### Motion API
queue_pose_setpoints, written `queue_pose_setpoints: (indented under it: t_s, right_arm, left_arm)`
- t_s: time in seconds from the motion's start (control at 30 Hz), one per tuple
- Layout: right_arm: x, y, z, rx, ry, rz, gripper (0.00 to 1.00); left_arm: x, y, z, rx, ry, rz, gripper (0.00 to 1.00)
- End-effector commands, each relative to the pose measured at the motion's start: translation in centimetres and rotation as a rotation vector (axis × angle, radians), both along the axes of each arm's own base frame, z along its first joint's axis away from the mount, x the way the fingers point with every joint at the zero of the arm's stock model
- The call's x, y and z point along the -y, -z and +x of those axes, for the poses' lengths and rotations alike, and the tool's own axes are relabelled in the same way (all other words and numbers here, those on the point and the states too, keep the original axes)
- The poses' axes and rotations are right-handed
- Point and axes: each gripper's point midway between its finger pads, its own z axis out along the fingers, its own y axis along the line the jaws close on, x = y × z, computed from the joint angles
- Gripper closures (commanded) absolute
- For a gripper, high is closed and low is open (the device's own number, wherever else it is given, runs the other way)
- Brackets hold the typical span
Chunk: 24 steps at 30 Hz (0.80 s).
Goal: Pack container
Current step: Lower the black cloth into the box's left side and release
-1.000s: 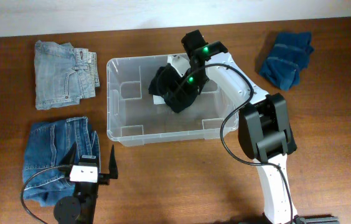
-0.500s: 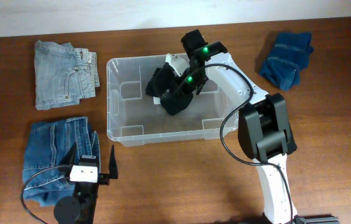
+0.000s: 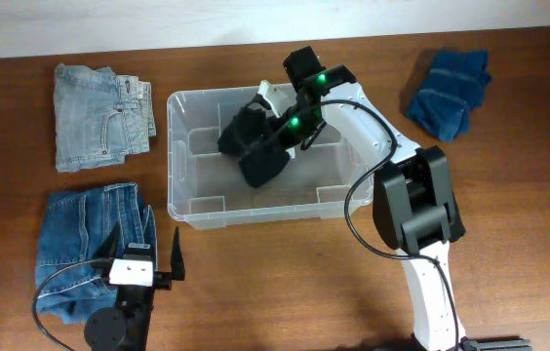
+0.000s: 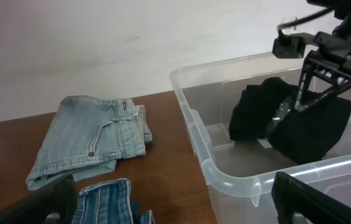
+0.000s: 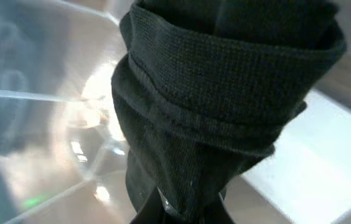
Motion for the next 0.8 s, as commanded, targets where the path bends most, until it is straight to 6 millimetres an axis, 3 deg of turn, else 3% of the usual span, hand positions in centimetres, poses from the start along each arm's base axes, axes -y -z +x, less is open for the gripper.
queue_pose_setpoints:
  t_s: [0.0,0.17,0.27,0.43,0.77]
  right_arm:
    - [-2.8,-2.7,-1.6,-0.117,0.004,0.174,0.96]
    - [-4.9,-5.9,-2.5,-0.193,0.063,0.244,0.96]
    - [-6.5,-6.7,-2.7,-0.277,0.152,0.247,0.96]
    - [-7.6,-4.2,-1.7,-0.272,0.388,0.073,0.96]
    - [-11.0,-3.2,-1.8,-0.191,0.589,-0.019,0.96]
  left_arm:
    - [-0.1,0.0,0.0,0.004,-0.004,0.02,0.01]
    - [-0.1,0.0,0.0,0.004,-0.005,0.02,0.01]
    - [-0.1,0.0,0.0,0.004,-0.005,0.02,0.01]
    - [-0.1,0.0,0.0,0.004,-0.004,0.02,0.01]
    - [-0.1,0.0,0.0,0.004,-0.004,0.02,0.01]
